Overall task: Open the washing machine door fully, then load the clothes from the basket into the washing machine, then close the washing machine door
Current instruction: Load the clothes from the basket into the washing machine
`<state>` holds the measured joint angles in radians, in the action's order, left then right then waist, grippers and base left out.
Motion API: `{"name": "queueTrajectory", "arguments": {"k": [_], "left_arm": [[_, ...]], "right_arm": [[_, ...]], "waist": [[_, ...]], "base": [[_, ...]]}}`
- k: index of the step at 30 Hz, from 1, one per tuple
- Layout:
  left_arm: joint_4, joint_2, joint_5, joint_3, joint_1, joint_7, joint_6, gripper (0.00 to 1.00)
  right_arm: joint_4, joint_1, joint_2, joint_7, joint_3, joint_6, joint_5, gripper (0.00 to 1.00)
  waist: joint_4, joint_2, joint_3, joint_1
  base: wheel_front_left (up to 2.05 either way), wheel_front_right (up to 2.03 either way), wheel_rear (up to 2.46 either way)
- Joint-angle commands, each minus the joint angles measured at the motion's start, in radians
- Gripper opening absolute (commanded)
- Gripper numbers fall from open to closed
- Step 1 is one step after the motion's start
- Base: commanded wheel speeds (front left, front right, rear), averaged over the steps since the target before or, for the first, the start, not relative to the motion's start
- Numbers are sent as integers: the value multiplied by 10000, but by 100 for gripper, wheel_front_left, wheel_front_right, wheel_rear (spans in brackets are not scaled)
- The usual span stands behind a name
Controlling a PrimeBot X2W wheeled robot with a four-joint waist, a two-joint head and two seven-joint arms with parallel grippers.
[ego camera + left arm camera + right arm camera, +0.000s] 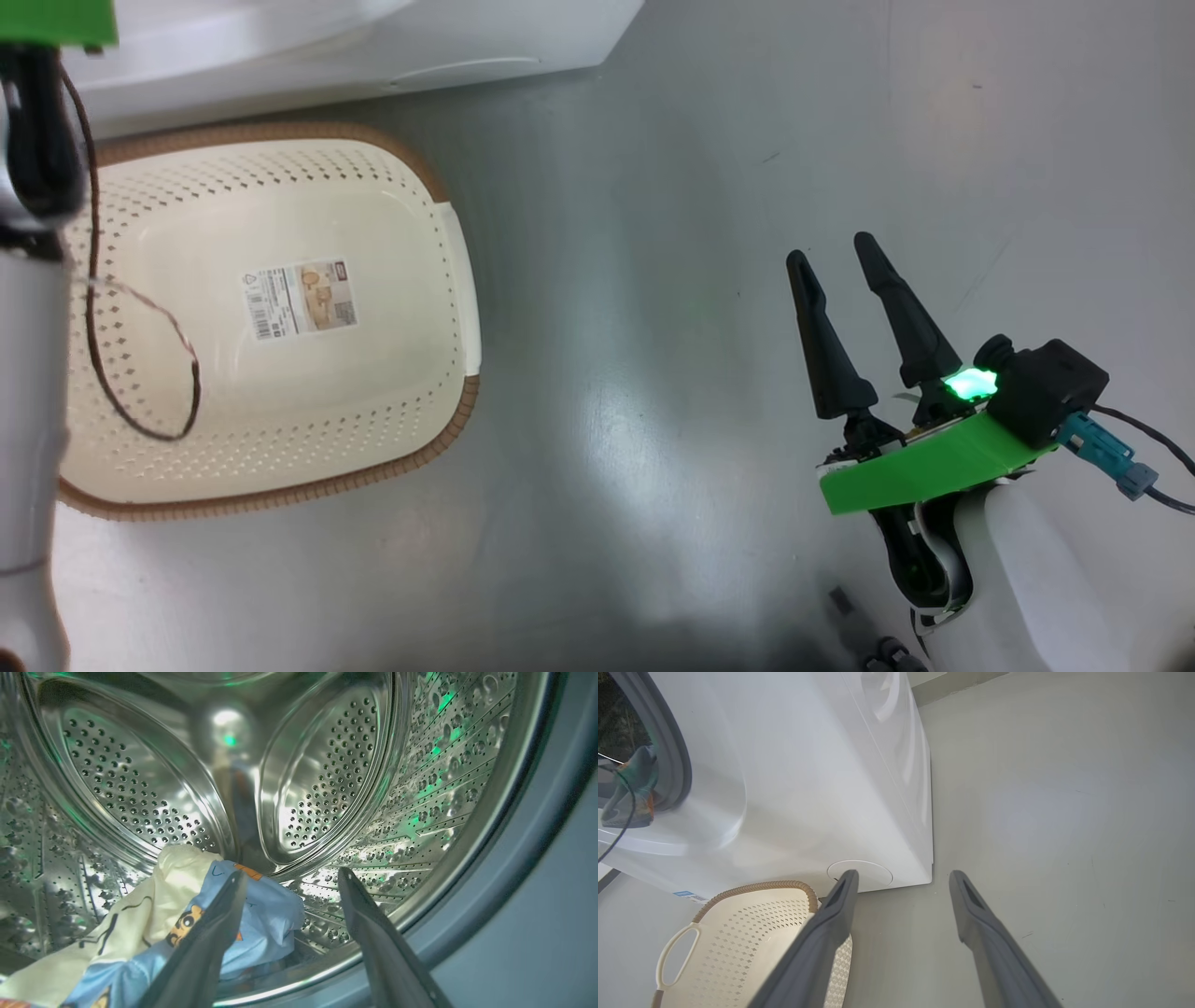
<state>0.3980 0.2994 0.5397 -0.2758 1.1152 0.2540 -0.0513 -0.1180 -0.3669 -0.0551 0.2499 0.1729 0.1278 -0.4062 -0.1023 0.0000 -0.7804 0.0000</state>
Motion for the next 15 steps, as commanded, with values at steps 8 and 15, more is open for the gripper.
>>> {"name": "queueTrajectory", "arguments": {"k": [8, 15], "left_arm": [[-1862, 451, -441, 562, -2024, 76, -448, 100], [-2988, 329, -912, 1292, -3733, 77, -772, 100]], "right_arm": [[149, 553, 49, 118, 182, 29, 218, 100], [114, 562, 49, 118, 227, 29, 269, 100]], "waist": [[142, 0, 182, 0], [175, 0, 308, 0]], "base": [[0, 0, 0], [0, 0, 0]]}}
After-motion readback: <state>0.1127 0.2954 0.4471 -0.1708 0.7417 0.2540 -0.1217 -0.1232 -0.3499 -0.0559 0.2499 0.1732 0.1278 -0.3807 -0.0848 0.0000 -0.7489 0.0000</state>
